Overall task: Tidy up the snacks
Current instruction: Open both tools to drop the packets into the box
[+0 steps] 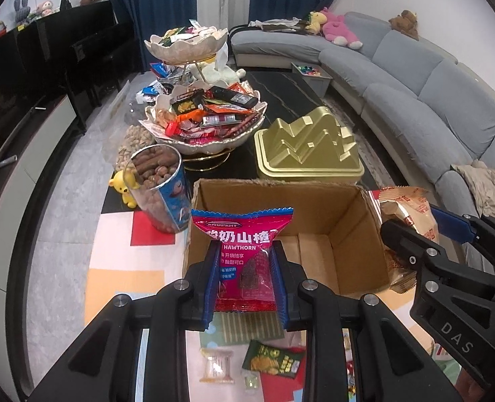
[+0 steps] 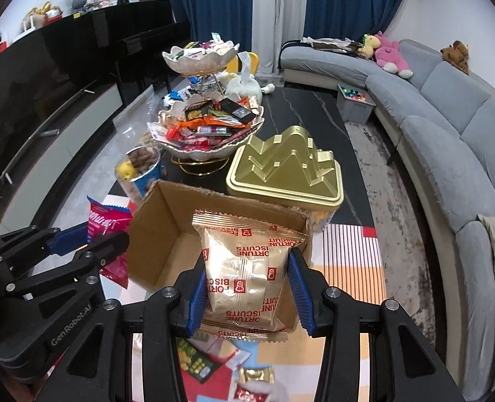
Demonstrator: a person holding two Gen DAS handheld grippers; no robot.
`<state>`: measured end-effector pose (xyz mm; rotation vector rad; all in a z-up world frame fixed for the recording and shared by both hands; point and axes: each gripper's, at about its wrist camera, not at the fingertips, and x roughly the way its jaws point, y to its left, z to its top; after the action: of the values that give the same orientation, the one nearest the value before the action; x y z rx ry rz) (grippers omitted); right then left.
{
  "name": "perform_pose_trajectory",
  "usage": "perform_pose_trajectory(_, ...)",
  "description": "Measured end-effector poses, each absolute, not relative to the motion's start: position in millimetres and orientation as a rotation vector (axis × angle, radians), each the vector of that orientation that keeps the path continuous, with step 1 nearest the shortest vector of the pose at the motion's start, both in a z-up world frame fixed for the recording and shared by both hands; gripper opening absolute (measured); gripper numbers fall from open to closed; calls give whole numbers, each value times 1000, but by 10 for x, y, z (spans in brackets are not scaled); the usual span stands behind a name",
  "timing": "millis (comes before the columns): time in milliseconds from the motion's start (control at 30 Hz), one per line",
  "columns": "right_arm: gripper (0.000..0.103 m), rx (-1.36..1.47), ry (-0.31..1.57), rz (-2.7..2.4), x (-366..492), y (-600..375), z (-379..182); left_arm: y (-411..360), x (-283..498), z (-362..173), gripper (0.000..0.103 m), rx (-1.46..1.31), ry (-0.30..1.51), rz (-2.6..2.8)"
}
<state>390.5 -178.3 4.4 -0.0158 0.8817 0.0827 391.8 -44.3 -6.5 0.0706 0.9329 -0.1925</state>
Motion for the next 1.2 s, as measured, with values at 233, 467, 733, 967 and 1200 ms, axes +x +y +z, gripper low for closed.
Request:
perform_pose_trajectory(233, 46, -36, 886, 79, 4046, -1749, -8, -434, 4089, -161, 29, 63, 941, -178)
perform_pose_trajectory(467, 50, -51, 869, 77, 4081, -1754, 23, -442, 4101, -175, 44, 79, 935, -179)
perform_pose_trajectory(733, 75, -34, 851, 44, 4012, -1861, 70, -382, 4028, -86, 69, 101, 904, -144)
perform_pose_trajectory(967, 75, -8, 862, 26, 3848, -1964, 68, -338, 3863, -28, 77, 102, 890, -130)
perform_pose_trajectory(1200, 75, 3, 867, 21, 3697, -2007, 65, -370, 3707, -5, 77, 95, 886, -134)
